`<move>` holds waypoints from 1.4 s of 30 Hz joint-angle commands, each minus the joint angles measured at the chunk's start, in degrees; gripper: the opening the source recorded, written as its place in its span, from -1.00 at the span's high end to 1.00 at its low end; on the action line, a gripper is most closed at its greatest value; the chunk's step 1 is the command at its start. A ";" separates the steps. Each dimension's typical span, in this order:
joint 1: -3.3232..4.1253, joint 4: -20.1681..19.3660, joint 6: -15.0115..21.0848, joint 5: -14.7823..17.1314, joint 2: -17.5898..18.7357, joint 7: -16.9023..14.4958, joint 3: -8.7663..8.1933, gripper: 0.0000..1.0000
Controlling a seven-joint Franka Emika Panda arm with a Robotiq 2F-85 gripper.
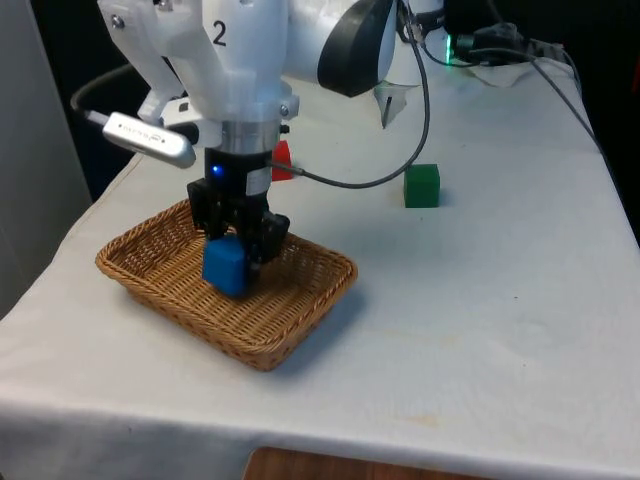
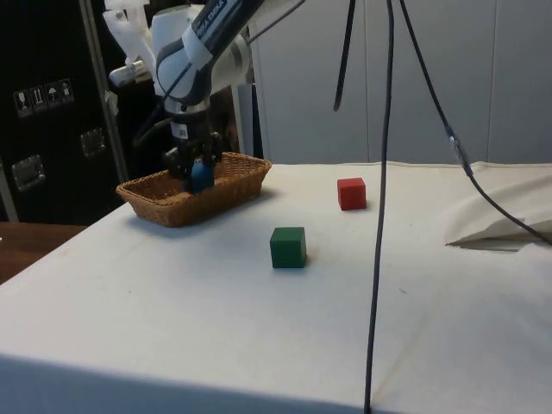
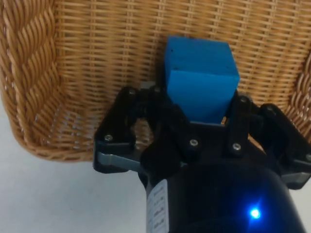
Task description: Pick up the blue cube and place it into the basket.
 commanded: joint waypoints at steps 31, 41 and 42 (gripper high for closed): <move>0.29 1.26 -1.83 -0.23 -1.03 2.35 -0.40 -1.00; 0.52 0.74 -4.30 -0.57 -3.90 2.23 -0.34 -1.00; 0.86 -0.06 -4.58 -0.86 -5.04 2.29 -0.52 -1.00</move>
